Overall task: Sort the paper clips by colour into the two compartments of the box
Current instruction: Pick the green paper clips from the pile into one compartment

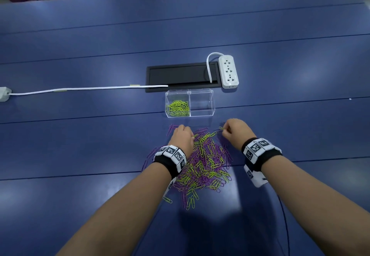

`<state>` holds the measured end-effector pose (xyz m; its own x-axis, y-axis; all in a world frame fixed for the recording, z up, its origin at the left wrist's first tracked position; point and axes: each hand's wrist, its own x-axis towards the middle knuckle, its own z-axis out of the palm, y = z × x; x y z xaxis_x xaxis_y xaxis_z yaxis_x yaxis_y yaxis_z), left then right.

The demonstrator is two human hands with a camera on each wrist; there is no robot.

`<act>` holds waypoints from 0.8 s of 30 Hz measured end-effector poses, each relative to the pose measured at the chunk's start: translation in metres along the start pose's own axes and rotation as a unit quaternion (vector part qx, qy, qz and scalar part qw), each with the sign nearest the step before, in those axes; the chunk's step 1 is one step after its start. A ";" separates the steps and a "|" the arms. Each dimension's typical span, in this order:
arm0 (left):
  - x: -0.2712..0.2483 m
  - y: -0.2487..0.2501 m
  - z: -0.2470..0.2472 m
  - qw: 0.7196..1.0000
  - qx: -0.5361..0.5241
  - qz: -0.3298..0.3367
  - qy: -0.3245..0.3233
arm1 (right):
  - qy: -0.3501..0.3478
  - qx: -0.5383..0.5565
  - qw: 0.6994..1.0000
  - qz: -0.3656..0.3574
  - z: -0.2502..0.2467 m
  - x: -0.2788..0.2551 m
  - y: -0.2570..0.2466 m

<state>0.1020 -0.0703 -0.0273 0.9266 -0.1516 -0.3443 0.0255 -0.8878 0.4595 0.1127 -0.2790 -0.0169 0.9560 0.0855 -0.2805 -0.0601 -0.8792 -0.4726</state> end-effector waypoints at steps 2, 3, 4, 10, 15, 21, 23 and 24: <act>-0.004 -0.005 -0.005 0.999 -0.043 -0.020 0.012 | 0.034 0.104 0.992 0.056 -0.003 0.000 0.002; -0.007 -0.008 -0.007 0.996 -0.074 -0.035 0.027 | 0.039 0.164 0.983 0.076 -0.004 0.000 0.002; -0.011 -0.012 -0.009 0.992 -0.108 -0.052 0.044 | 0.031 0.232 0.968 0.089 -0.004 0.000 0.001; -0.022 -0.041 -0.020 0.929 -0.321 -0.138 0.122 | -0.050 0.467 0.871 0.144 -0.004 0.005 -0.020; -0.025 -0.056 -0.023 0.879 -0.434 -0.150 0.127 | -0.081 0.424 0.894 0.116 -0.001 0.009 -0.027; -0.028 -0.053 -0.025 0.870 -0.464 -0.145 0.085 | -0.113 -0.002 0.987 -0.110 0.005 0.006 -0.025; -0.028 -0.048 -0.025 0.869 -0.460 -0.166 0.073 | -0.106 -0.031 0.985 -0.135 0.008 0.005 -0.025; -0.028 -0.046 -0.025 0.872 -0.451 -0.176 0.071 | -0.100 -0.039 0.985 -0.138 0.010 0.005 -0.024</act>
<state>0.0841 -0.0148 -0.0185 0.8375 0.1737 -0.5181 0.5429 -0.1557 0.8253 0.1157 -0.2529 -0.0147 0.8566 0.4101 -0.3132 0.2239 -0.8422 -0.4905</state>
